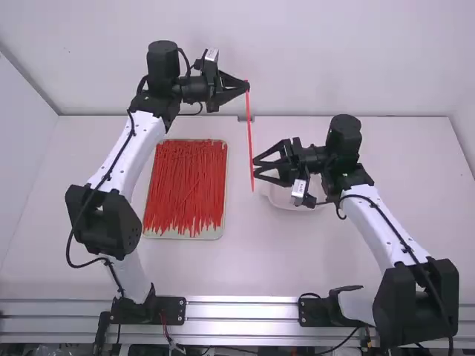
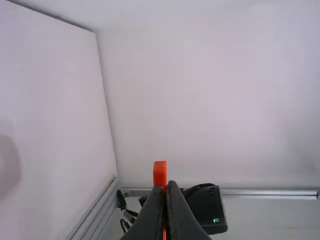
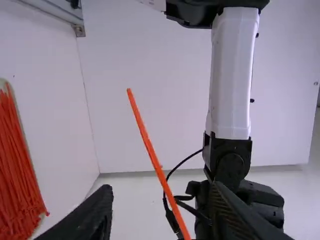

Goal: Fasten the cable tie

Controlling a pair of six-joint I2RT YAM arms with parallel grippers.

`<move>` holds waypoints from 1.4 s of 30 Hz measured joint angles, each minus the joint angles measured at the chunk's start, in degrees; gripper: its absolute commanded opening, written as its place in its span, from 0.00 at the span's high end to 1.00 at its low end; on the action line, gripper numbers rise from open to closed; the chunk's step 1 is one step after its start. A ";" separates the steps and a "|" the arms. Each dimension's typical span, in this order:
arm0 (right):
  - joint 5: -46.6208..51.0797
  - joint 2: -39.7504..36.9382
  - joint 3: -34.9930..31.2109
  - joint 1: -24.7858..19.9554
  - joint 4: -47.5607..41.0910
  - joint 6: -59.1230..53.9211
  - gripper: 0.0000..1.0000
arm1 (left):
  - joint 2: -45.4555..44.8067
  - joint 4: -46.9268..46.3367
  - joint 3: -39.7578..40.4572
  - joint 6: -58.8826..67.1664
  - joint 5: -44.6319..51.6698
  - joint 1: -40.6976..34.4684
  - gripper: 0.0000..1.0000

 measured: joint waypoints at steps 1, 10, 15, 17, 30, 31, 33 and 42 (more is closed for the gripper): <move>0.02 0.00 0.00 0.00 0.22 0.00 0.50 | 0.00 0.00 0.02 0.00 -0.22 0.00 0.98; 0.13 0.00 0.00 0.74 1.79 -0.15 0.67 | 0.00 0.02 0.00 0.02 -1.16 -0.63 0.98; 0.11 0.00 0.00 0.74 5.40 2.51 0.77 | 0.00 0.46 -0.07 0.02 -1.14 -0.76 0.98; 0.11 0.00 0.00 0.76 6.16 3.50 0.80 | 0.00 0.55 -0.31 0.02 -1.14 -0.83 0.98; 0.07 0.00 0.00 0.74 6.91 7.23 1.00 | 0.00 3.61 -1.77 0.02 0.04 -0.98 0.98; 0.11 0.00 0.00 0.74 6.88 7.28 1.00 | 0.00 3.80 -1.79 0.04 0.26 -0.96 0.98; 0.02 0.00 0.00 0.74 6.88 7.76 1.00 | 0.00 3.93 -1.79 0.26 0.52 -0.96 0.98; -0.31 0.00 0.00 0.72 6.88 15.43 1.00 | 0.00 3.63 -1.79 1.66 1.36 -0.98 0.98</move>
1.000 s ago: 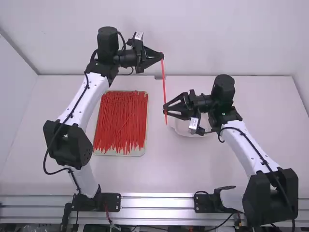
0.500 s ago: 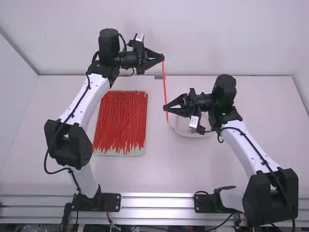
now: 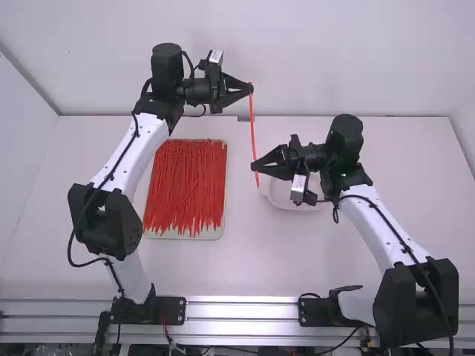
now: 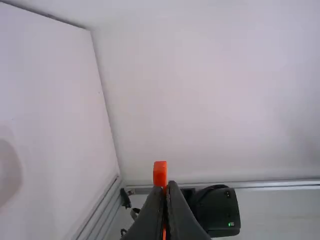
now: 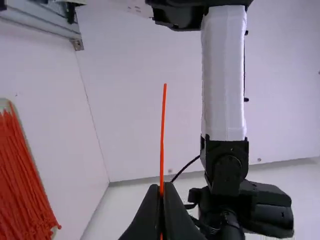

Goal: Fasten the cable tie

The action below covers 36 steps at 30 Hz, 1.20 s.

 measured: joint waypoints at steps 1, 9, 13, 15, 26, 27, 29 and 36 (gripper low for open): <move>0.13 0.00 0.00 -0.04 0.00 0.61 1.00 | 0.00 0.00 0.00 0.09 0.00 0.02 0.98; 0.52 0.00 0.00 -0.94 0.37 20.50 1.00 | 0.00 -0.09 -0.02 2.08 1.29 0.00 0.98; 3.74 0.00 0.00 -1.64 0.35 31.74 1.00 | 0.00 -0.09 -0.02 3.21 1.49 0.00 0.98; 5.11 0.00 0.00 -1.66 0.22 34.91 1.00 | 0.00 -0.09 -0.02 3.96 2.10 0.00 0.98; 2.47 0.00 -0.11 -1.46 8.41 49.81 1.00 | 0.00 0.46 -0.02 13.05 4.70 0.02 0.98; 3.52 0.02 -0.11 -1.38 10.93 53.33 1.00 | 0.00 0.68 -0.04 14.32 4.74 0.00 0.98; 7.34 0.00 -0.11 -0.66 17.62 65.07 1.00 | 0.00 1.77 -0.15 17.81 5.01 0.00 0.98; 15.17 0.04 -0.11 -0.13 36.61 97.77 1.00 | 0.00 12.00 -0.83 30.14 9.07 0.02 0.98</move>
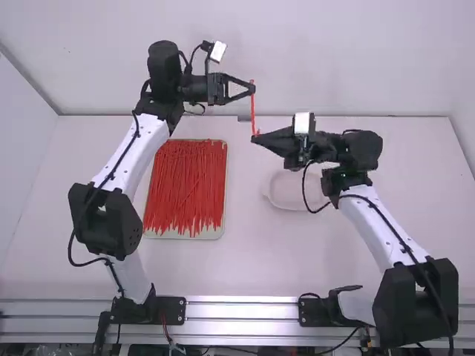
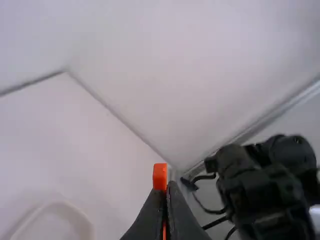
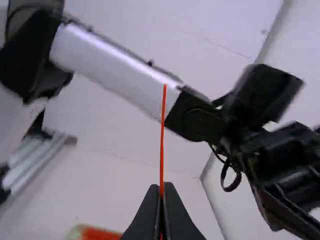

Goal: Fasten the cable tie

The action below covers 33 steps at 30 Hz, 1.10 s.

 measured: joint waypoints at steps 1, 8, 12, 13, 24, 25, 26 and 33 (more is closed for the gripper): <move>1.11 0.00 0.00 -0.70 1.68 6.27 1.00 | 0.00 2.93 0.00 2.21 1.44 -0.02 0.98; 5.40 0.00 0.00 -2.80 -1.05 25.38 1.00 | 0.00 10.29 0.00 6.14 3.87 -0.02 0.98; 6.49 0.04 0.92 -3.54 -9.14 31.65 1.00 | 0.00 11.65 0.00 6.91 4.02 -0.02 0.98; 6.71 0.04 1.99 -3.61 -12.44 32.81 1.00 | 0.00 11.50 0.00 7.45 4.04 -0.09 0.98; 8.41 0.04 13.99 -1.84 -36.48 30.71 1.00 | 0.00 2.45 -0.02 18.27 5.40 -0.87 0.98; 8.52 0.04 14.58 -1.84 -38.10 30.49 1.00 | 0.00 2.29 -0.02 19.56 5.92 -0.87 0.98; 8.59 0.04 15.23 -1.81 -39.65 30.16 1.00 | 0.00 2.27 0.00 21.57 6.60 -0.87 0.98; 7.69 0.04 15.54 0.37 -42.93 29.09 1.00 | 0.00 7.23 0.00 25.20 7.54 -0.87 0.98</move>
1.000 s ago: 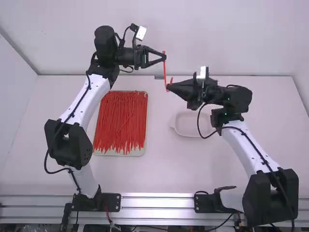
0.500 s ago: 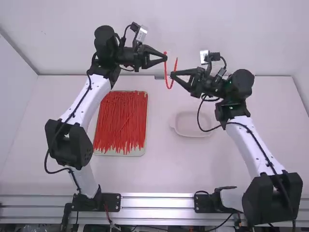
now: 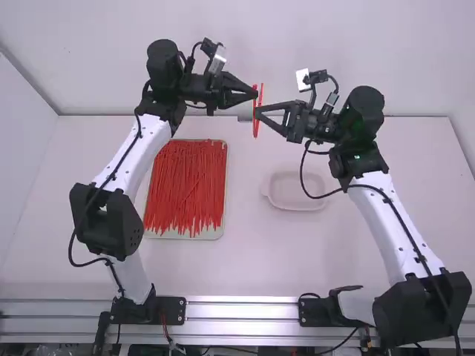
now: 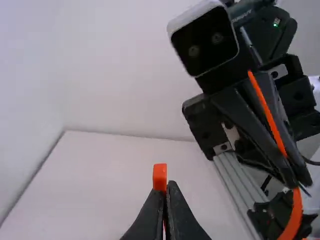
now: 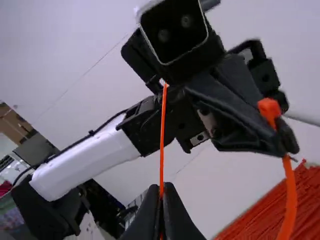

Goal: Fasten the cable tie

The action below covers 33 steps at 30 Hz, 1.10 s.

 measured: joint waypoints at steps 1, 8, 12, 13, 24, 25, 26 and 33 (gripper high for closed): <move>-0.04 0.00 0.02 0.48 -0.55 -0.17 1.00 | 0.00 0.35 -0.02 0.17 0.11 -0.02 0.98; 0.07 0.02 0.09 2.05 -6.40 -2.10 1.00 | 0.00 3.74 -0.02 3.82 1.88 0.00 0.98; 0.74 0.00 0.09 2.25 -7.80 -2.62 1.00 | 0.00 6.56 0.00 5.57 4.00 0.00 0.98; 0.94 0.00 0.09 2.25 -7.78 -2.69 1.00 | 0.00 6.91 -0.02 5.95 4.20 0.00 0.98; 3.04 0.02 0.11 2.19 -10.03 -2.93 1.00 | 0.00 8.24 0.00 8.13 5.03 0.00 0.98; 3.28 0.02 0.11 2.12 -10.16 -2.91 1.00 | 0.00 8.20 -0.02 8.31 5.01 0.00 0.98; 3.48 0.00 0.11 1.99 -10.19 -2.89 1.00 | 0.00 8.24 -0.02 8.46 5.01 0.00 0.98; 4.28 0.00 0.11 1.95 -10.29 -2.93 1.00 | 0.00 9.42 -0.02 8.74 5.01 0.00 0.98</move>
